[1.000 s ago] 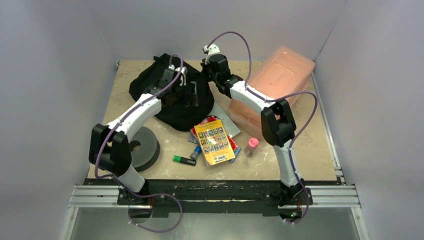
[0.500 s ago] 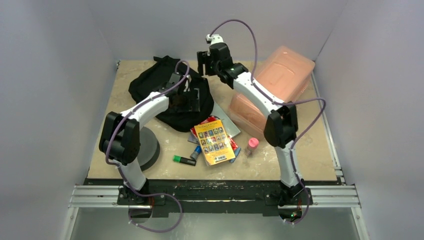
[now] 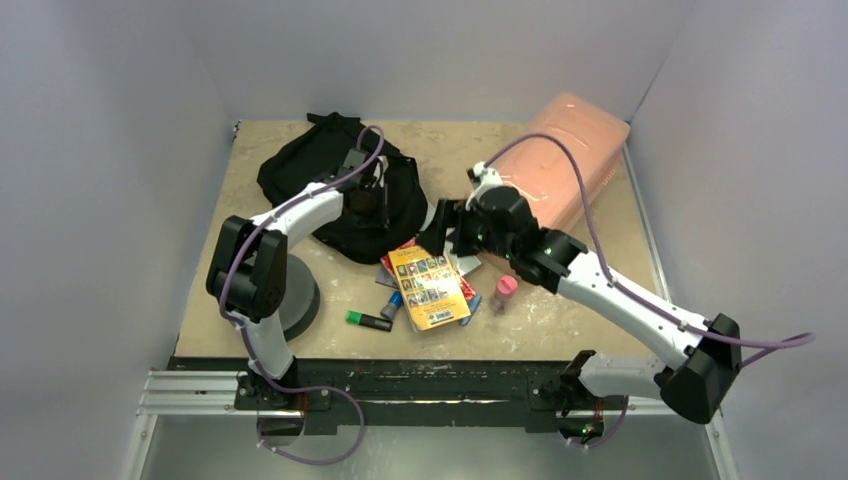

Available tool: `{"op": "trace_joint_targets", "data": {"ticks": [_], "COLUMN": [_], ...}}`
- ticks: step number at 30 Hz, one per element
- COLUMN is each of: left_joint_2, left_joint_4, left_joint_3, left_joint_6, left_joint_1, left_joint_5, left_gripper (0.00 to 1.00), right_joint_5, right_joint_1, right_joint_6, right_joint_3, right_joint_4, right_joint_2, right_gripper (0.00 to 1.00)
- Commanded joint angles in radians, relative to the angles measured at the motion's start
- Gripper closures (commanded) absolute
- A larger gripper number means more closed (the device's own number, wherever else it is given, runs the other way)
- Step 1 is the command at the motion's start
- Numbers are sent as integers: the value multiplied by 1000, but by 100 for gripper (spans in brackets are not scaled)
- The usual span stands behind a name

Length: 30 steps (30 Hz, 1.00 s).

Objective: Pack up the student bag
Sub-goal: Unzip the student bag at the center of the board.

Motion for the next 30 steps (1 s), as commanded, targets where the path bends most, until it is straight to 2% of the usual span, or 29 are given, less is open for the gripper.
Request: {"op": "trace_joint_targets", "data": {"ticks": [1,4,9,14,17,21,25,28,30], "left_joint_2": [-43,-65,-118,-181,-218,-254,-286,-305,-315], "left_joint_4": [-14,-25,-26,-29,-30,-18,-2,14,30], "left_joint_3": [50,56,54,53,60,52,41,38,33], "left_joint_6": [24,44,64,99,127,167,216,244,240], "left_joint_1": [2,2,2,2,4,5,6,9,11], "left_joint_5": [16,5,-11,-57,-75,-108,-157,-146,-101], "left_gripper": [90,100,100,100,100,100,100,100,100], "right_joint_5": [-127,-160,-162,-191,-154,-137,-244,-229,-251], "right_joint_1": [51,54,54,54,54,-7,-125,-125,-123], "right_joint_6": [244,363,498,497,392,335,367,320,352], "right_joint_3": [-189,-294,-395,-399,-377,-238,-47,168,251], "right_joint_4": [66,80,93,101,157,216,361,351,349], "right_joint_2": [-112,-188,-247,-182,-158,-41,174,364,459], "right_gripper": [20,20,18,18,17,14,19,17,15]}}
